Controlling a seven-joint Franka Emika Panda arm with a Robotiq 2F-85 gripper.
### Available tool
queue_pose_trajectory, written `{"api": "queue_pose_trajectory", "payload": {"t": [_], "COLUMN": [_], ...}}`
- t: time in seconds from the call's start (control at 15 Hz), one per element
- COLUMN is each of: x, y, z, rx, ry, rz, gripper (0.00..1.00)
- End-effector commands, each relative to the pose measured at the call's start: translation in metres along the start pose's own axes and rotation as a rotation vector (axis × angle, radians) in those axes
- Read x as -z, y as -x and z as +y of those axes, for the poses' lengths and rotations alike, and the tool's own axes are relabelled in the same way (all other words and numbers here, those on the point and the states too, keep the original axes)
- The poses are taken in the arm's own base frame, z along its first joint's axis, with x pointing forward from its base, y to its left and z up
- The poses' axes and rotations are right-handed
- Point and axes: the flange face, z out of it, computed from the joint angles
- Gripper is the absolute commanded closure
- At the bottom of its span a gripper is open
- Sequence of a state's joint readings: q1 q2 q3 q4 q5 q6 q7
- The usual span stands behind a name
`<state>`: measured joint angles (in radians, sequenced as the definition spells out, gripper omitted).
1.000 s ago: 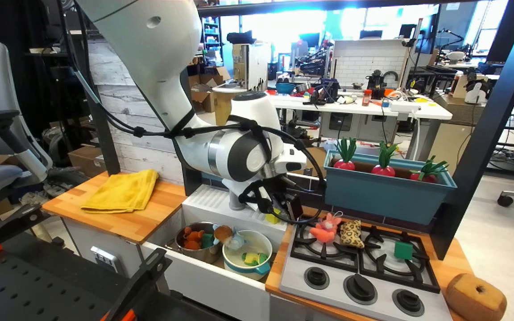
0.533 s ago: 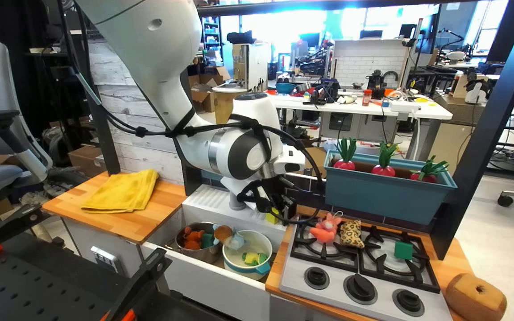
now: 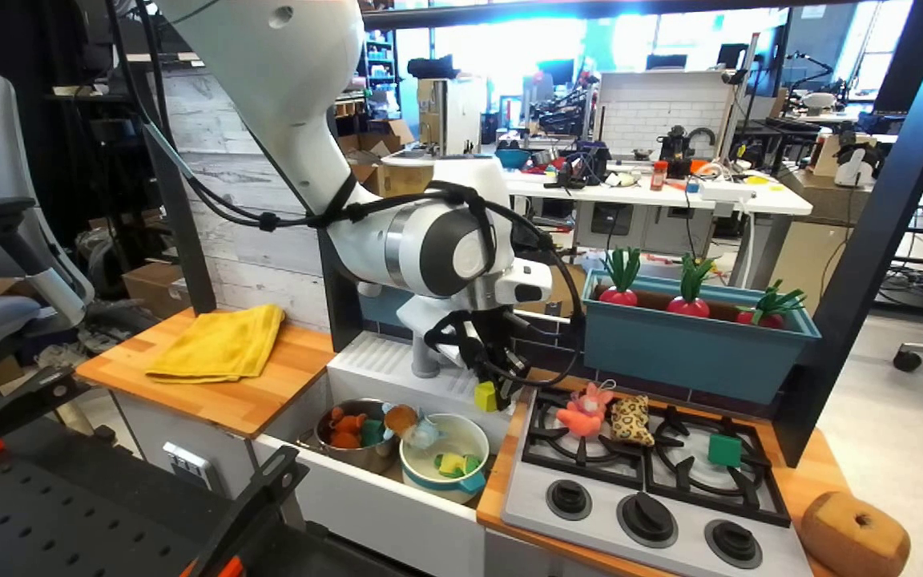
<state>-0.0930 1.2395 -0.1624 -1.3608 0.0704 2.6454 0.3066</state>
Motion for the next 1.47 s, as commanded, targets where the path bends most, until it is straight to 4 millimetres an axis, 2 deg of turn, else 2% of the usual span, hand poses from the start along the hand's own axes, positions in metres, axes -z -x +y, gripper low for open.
{"api": "queue_pose_trajectory", "payload": {"t": [0.0, 0.2, 0.53, 0.6, 0.67, 1.0, 1.4], "x": [0.017, 0.016, 0.006, 0.003, 0.001, 0.004, 0.037], "y": [0.018, 0.044, 0.076, 0.082, 0.088, 0.118, 0.141], "z": [0.024, 0.035, 0.018, 0.013, 0.009, 0.0, 0.002], "rx": [-0.006, 0.071, 0.213, 0.233, 0.249, 0.343, 0.444], "ry": [0.134, 0.169, 0.056, 0.032, 0.013, -0.051, -0.139], "rz": [-0.153, -0.22, -0.084, -0.056, -0.043, 0.02, 0.079], "gripper": [0.82, 0.82, 0.82, 0.32, 0.31, 0.02, 0.0]}}
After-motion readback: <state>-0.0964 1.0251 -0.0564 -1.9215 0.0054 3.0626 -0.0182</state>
